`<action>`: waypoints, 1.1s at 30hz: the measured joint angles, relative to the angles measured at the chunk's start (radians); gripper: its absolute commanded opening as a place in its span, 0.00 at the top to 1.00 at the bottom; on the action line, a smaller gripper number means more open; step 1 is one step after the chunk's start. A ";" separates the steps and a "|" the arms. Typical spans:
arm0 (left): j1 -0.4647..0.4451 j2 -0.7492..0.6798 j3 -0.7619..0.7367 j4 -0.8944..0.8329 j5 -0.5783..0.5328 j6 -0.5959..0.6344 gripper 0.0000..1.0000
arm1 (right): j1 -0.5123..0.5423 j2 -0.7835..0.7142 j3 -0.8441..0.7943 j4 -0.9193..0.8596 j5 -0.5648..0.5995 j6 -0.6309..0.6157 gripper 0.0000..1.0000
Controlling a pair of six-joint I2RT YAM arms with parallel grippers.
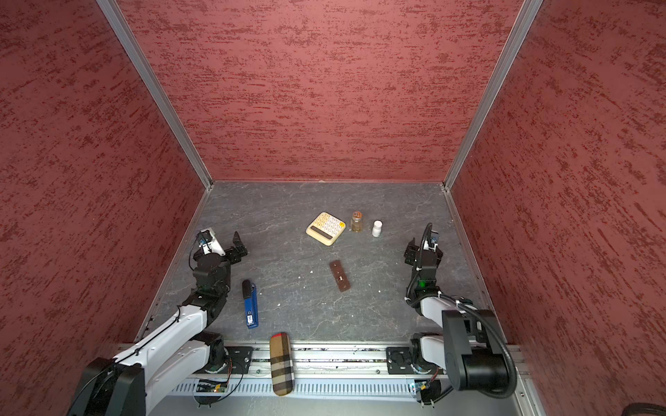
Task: Sort the pills into containers
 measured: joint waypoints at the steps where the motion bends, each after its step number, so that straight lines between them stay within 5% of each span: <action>1: 0.002 0.012 -0.008 0.026 -0.012 0.017 0.01 | -0.002 0.046 -0.003 0.065 -0.002 -0.003 0.25; 6: 0.015 0.115 -0.057 0.181 -0.022 0.105 0.00 | -0.003 0.248 0.000 0.268 -0.049 -0.023 0.23; 14: 0.064 0.370 -0.116 0.485 0.077 0.206 0.00 | -0.035 0.258 0.025 0.312 -0.105 -0.024 0.18; 17: 0.062 0.372 -0.109 0.504 0.122 0.230 0.00 | -0.037 0.258 0.027 0.316 -0.111 -0.022 0.01; 23: 0.052 0.378 -0.100 0.558 0.218 0.235 0.00 | -0.038 0.258 0.027 0.319 -0.117 -0.020 0.01; 28: 0.039 0.588 -0.072 0.696 0.254 0.241 0.00 | -0.038 0.258 0.027 0.325 -0.118 -0.020 0.01; 33: 0.078 0.630 -0.041 0.694 0.306 0.223 0.00 | -0.038 0.258 0.027 0.325 -0.118 -0.020 0.01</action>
